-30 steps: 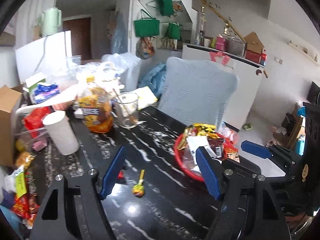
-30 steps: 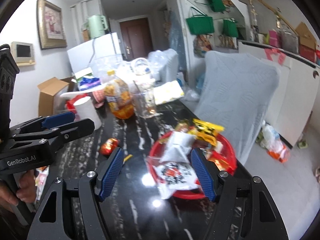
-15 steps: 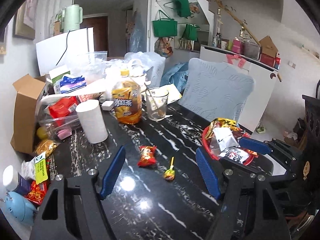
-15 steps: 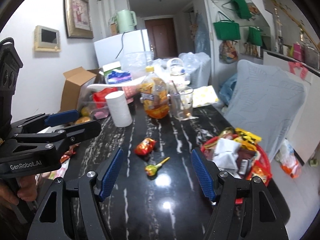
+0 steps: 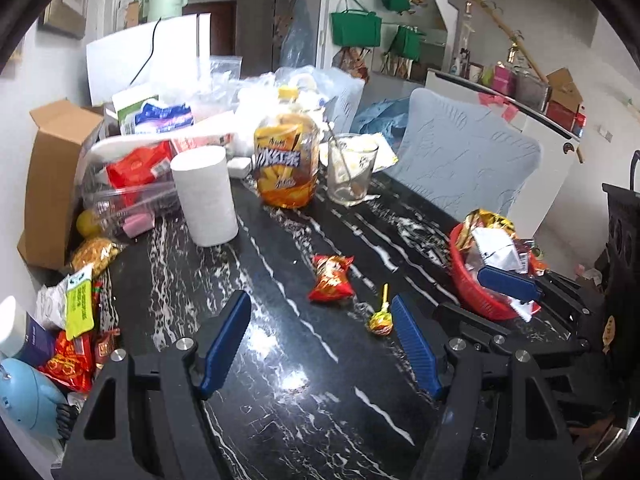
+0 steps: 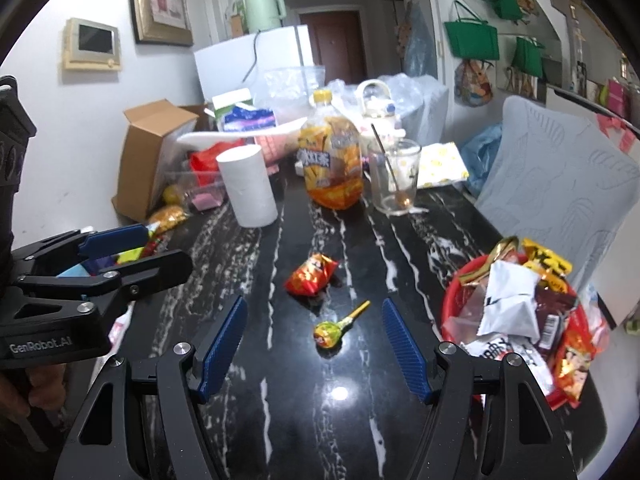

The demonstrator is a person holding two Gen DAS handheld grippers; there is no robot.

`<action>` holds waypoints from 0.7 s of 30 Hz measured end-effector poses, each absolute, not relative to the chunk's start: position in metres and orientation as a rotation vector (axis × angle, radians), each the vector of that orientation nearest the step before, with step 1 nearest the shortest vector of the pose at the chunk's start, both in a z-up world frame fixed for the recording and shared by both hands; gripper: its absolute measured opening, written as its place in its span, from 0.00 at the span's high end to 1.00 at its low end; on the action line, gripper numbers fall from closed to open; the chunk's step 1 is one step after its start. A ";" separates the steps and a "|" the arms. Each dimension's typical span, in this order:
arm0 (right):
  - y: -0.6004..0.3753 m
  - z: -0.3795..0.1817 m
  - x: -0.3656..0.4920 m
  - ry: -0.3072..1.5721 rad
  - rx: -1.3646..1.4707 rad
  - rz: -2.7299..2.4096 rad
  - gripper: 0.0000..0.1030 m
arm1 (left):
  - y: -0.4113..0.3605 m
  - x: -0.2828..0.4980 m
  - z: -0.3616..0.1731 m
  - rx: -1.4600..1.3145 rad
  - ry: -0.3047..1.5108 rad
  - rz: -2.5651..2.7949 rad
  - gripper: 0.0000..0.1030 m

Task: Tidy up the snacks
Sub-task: 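Move both tools back over the lollipop and small red snack pack, then grasp the yellow-green lollipop with the right tool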

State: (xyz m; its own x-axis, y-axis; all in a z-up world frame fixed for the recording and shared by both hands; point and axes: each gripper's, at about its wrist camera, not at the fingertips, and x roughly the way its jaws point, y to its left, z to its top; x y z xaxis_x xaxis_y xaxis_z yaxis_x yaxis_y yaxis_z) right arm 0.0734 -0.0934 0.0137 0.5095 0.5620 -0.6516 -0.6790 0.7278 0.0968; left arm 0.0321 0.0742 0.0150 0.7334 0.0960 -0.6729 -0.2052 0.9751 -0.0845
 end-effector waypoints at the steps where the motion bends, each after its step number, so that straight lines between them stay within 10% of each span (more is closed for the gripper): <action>1: -0.092 0.011 0.076 0.723 -0.181 0.752 0.32 | 0.077 0.034 0.011 -0.163 0.739 0.166 0.30; 21: -0.047 -0.057 0.112 0.897 -0.245 0.788 0.39 | 0.116 0.072 -0.050 -0.245 0.857 0.173 0.30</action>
